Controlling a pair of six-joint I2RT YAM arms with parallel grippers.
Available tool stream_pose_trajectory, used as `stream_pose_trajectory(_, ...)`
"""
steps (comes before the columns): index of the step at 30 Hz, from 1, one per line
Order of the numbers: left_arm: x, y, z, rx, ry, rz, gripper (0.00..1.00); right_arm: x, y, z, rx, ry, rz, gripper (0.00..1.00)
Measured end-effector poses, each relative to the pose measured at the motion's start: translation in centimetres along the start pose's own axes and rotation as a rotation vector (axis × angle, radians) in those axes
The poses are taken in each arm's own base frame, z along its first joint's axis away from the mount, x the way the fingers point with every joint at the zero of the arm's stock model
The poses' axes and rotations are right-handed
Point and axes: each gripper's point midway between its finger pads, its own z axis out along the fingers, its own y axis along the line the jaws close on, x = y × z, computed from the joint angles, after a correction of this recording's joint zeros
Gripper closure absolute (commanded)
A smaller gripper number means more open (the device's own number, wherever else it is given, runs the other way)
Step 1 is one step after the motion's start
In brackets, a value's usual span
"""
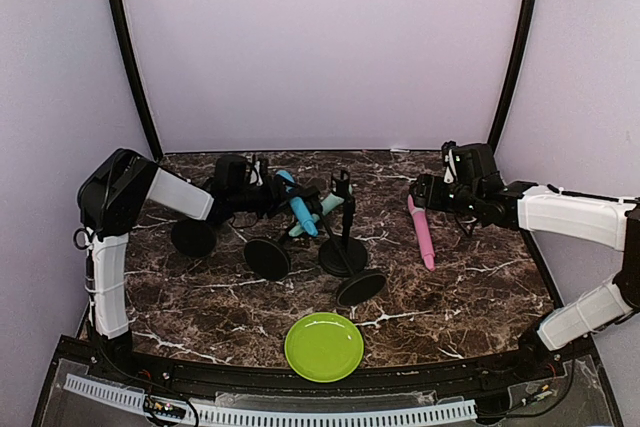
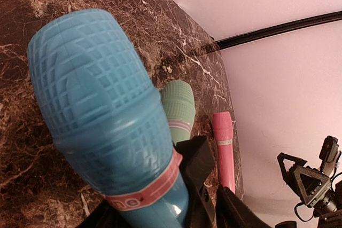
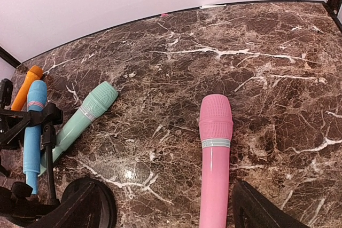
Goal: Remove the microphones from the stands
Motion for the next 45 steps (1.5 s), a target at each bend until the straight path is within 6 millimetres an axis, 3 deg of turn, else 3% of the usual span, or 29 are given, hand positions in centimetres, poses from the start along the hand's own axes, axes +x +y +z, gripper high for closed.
stream_pose_trajectory(18,-0.3,0.5,1.2,0.013,-0.002,-0.018,0.39,0.7,-0.4,0.0,0.005,0.009,-0.001,0.15)
stream_pose_trajectory(24,-0.6,0.1,1.3,0.025,-0.012,-0.030,0.52,0.6,-0.4,-0.1,0.004,0.006,0.000,0.15)
stream_pose_trajectory(28,-1.1,-0.7,1.3,0.055,-0.030,-0.042,0.65,0.6,-0.4,-0.1,0.004,0.004,0.000,0.15)
stream_pose_trajectory(34,-1.2,-1.2,1.0,0.067,-0.037,-0.037,0.72,-0.1,-0.4,-1.0,0.000,-0.023,0.004,0.15)
stream_pose_trajectory(38,-1.3,-2.6,-0.3,0.097,-0.055,-0.014,0.79,-0.6,-0.3,-1.6,-0.004,-0.044,0.008,0.15)
stream_pose_trajectory(45,-1.6,-7.7,-4.3,0.223,-0.124,0.116,0.85,-1.0,-0.4,-2.4,-0.007,-0.067,0.011,0.15)
